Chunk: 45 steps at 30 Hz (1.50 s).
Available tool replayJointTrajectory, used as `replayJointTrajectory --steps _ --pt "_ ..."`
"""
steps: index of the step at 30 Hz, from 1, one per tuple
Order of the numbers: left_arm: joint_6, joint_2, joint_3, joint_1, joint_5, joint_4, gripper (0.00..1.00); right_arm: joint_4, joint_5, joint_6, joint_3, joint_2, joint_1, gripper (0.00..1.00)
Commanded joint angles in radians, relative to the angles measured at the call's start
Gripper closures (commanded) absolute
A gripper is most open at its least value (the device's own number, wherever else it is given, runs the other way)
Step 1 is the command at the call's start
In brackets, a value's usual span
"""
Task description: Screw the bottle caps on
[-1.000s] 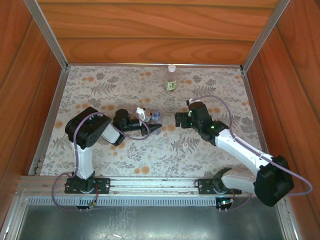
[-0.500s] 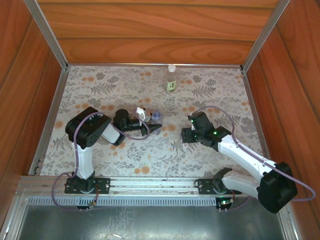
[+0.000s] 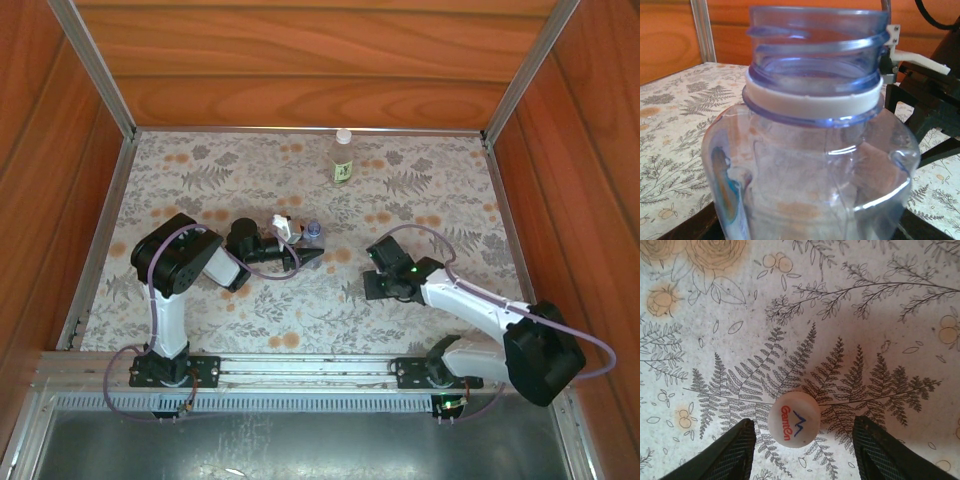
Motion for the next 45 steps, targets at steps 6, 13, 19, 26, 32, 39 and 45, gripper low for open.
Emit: replayJointTrajectory --steps 6,13,19,26,32,39,45 --pt "-0.011 0.023 0.019 -0.004 0.014 0.019 0.44 0.033 0.011 0.010 -0.001 0.067 0.022 0.51" --pt "-0.010 0.022 0.017 -0.004 0.014 0.019 0.45 0.038 0.008 0.006 0.005 0.098 0.029 0.56" --pt "-0.010 0.022 0.017 -0.004 0.013 0.019 0.44 0.042 0.008 0.006 0.006 0.110 0.032 0.59" --pt "-0.010 0.022 0.018 -0.004 0.013 0.019 0.45 0.038 0.009 0.000 0.012 0.117 0.032 0.62" --pt "-0.010 0.022 0.016 -0.003 0.013 0.019 0.45 0.018 0.010 0.000 0.024 0.108 0.032 0.66" --pt "-0.010 0.021 0.019 -0.004 0.014 0.019 0.44 -0.064 0.007 -0.012 0.087 0.066 0.032 0.66" --pt "-0.014 0.022 0.024 -0.005 0.018 0.019 0.44 -0.207 -0.015 -0.037 0.228 0.069 0.033 0.66"
